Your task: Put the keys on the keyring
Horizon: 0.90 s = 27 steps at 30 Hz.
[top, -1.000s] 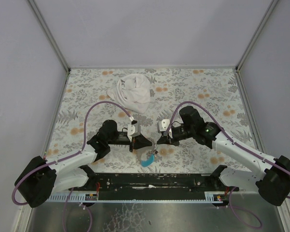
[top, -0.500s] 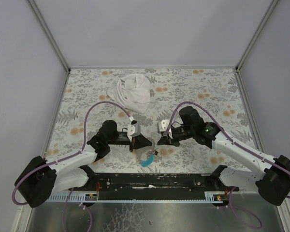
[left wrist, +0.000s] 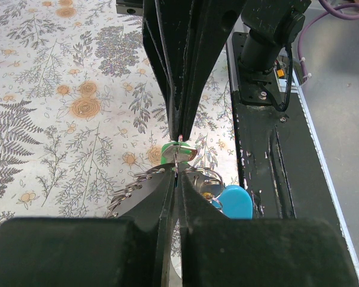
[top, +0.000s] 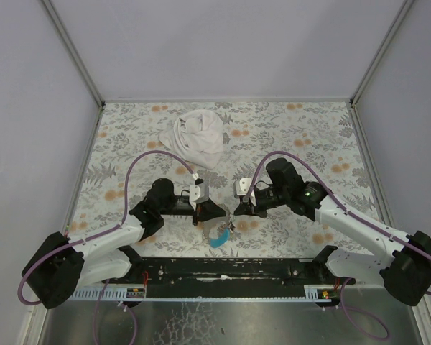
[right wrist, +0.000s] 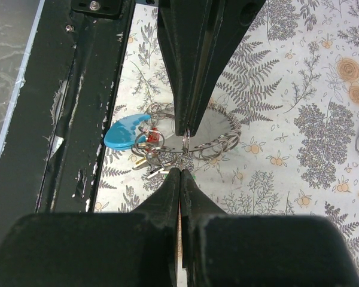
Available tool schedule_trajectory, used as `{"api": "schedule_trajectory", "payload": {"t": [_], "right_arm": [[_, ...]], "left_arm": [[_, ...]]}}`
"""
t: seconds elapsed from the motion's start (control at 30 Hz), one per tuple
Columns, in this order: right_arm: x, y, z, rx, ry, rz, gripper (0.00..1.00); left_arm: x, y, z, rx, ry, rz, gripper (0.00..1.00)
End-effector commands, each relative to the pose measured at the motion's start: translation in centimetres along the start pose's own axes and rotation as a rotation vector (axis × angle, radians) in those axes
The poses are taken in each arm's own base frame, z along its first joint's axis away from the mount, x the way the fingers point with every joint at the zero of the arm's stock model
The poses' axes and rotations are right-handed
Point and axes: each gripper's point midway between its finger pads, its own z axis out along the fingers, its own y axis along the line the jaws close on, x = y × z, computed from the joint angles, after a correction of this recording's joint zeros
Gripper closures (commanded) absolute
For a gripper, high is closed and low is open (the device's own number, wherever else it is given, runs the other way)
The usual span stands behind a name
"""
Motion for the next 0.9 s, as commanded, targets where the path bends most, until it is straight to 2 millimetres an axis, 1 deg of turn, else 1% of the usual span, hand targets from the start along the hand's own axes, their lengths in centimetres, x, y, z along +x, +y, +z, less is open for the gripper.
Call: {"api": "schedule_trajectory", "payload": {"t": [0.0,0.3,0.67,0.87], "right_arm": [[-0.94,-0.55,-0.18,0.023,-0.036,-0.032,1.00],[-1.16,-0.50,-0.18,0.017,-0.044,-0.036,1.00],[-0.94,-0.65,0.03,0.017,-0.039,-0.030,1.00],[-1.01,-0.79,-0.17,0.033,-0.037,-0.035,1.00]], "left_arm": [[-1.09,0.03,0.12,0.008,-0.043,0.036,1.00],[-1.15,-0.02,0.17,0.013,-0.044,0.036,1.00],[-1.16,-0.12,0.24,0.023,-0.045,0.034,1.00],[-1.14,-0.10,0.24,0.022,-0.045,0.033,1.00]]}}
